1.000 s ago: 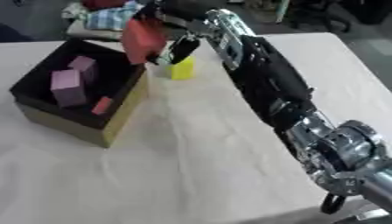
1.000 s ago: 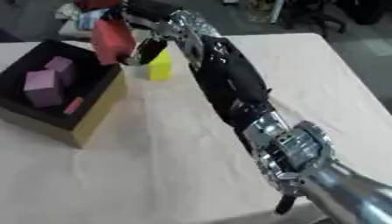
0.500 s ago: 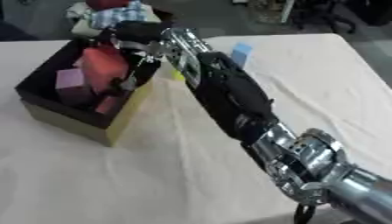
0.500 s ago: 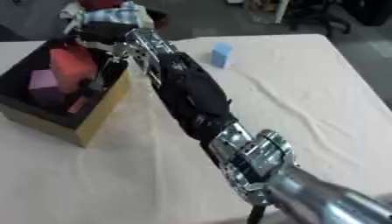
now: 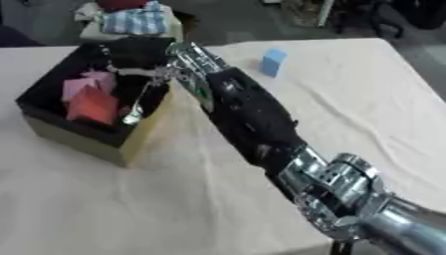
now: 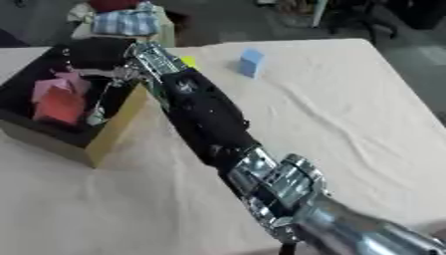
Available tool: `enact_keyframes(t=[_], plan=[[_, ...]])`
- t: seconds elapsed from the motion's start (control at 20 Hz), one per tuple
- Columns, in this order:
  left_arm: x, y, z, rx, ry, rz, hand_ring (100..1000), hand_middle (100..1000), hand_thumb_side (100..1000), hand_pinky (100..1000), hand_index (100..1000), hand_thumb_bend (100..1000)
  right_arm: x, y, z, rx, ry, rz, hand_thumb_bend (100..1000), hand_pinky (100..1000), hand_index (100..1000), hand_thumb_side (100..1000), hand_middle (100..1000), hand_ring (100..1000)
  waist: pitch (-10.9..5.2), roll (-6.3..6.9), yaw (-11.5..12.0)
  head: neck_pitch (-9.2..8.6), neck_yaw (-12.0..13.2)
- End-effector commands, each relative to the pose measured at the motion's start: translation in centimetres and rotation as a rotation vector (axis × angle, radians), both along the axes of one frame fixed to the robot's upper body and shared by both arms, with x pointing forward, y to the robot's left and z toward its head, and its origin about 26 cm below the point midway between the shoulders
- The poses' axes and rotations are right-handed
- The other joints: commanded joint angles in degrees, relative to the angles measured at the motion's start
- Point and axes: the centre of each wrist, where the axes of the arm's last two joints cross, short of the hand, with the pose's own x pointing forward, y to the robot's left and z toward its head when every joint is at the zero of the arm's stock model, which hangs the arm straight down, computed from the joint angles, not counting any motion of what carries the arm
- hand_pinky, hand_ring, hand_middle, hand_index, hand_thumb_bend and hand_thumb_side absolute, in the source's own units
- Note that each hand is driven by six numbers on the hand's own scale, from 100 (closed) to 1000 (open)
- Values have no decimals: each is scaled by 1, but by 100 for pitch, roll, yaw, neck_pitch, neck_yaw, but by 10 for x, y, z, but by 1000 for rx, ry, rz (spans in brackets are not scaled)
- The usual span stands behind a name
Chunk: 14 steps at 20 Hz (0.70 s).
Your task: Pick up objects on the table and place them in the box.
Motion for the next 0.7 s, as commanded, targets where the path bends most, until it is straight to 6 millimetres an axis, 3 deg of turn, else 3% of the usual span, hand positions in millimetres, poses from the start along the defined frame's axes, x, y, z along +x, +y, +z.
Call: enact_keyframes(t=[0.05,0.2,0.4,0.55,0.7], plan=[[0,0,6,8,-19,-1,701,685,692,845,878,100,-2,1,23,13,-80,36,416,796,997,484,895,832,-63,26,-10,-44,-32],[-1,1,5,8,-18,4,701,685,693,846,878,100,-3,-6,38,73,-121,68,340,789,989,400,879,822,-68,5,-31,-51,-25],[-1,3,5,10,-17,12,701,685,693,846,877,100,-12,-24,85,276,-212,163,258,782,976,300,863,806,-70,-32,-65,-68,-6],[-2,4,6,13,-17,18,701,685,693,845,877,100,-21,-44,121,454,-238,205,230,779,972,274,857,798,-75,-52,-80,-70,-5],[-2,5,5,13,-16,23,701,685,693,845,877,100,-23,-70,144,628,-185,145,149,773,965,297,843,775,-84,-57,-79,-74,-28]])
